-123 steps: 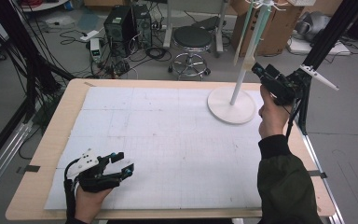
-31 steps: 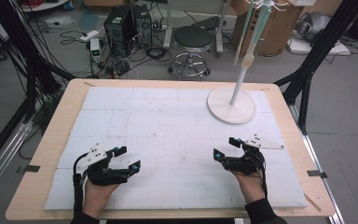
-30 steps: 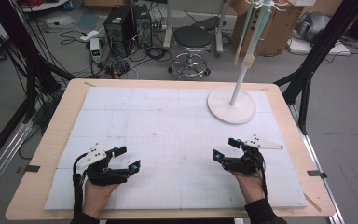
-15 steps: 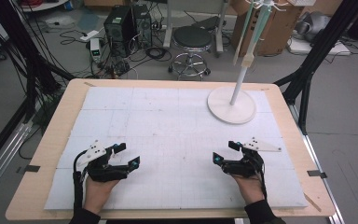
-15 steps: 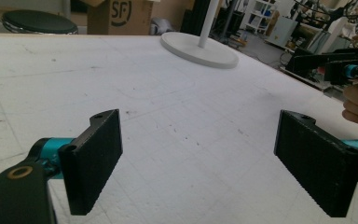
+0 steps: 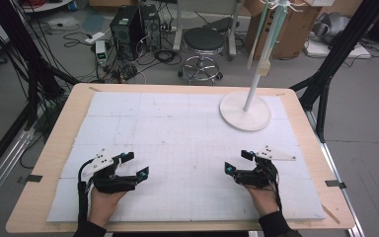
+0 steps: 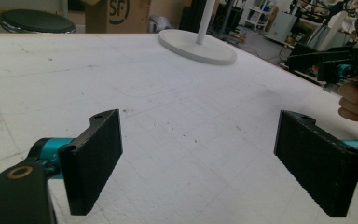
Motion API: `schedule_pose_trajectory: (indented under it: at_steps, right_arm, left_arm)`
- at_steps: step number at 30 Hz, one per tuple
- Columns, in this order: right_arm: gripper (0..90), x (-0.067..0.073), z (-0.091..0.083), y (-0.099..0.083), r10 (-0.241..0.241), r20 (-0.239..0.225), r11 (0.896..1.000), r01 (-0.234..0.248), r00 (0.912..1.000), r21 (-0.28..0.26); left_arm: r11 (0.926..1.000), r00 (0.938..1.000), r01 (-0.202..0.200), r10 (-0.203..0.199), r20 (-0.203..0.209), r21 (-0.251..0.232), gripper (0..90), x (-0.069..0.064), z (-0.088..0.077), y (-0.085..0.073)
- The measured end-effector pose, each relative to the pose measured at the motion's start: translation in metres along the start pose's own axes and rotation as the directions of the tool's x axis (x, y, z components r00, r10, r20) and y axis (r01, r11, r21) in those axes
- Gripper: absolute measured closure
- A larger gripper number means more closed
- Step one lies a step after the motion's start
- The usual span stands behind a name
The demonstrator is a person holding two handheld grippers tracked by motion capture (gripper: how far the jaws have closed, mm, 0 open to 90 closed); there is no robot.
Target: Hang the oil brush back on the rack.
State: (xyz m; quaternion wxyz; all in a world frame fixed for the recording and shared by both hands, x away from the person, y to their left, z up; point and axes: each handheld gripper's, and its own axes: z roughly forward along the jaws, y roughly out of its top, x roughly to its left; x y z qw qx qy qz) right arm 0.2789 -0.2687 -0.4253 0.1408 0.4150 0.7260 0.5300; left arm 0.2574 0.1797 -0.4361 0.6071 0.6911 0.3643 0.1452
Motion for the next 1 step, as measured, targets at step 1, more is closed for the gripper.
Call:
schedule_pose_trajectory:
  at_steps: [1]
  right_arm:
    - [10.8,0.0,0.0001,0.0,-0.001,0.003,1.0,0.001,1.0,0.001]
  left_arm:
    - [1.0,1.0,0.002,-0.002,0.0,-0.001,15.8,-0.0001,0.0001,-0.0001]
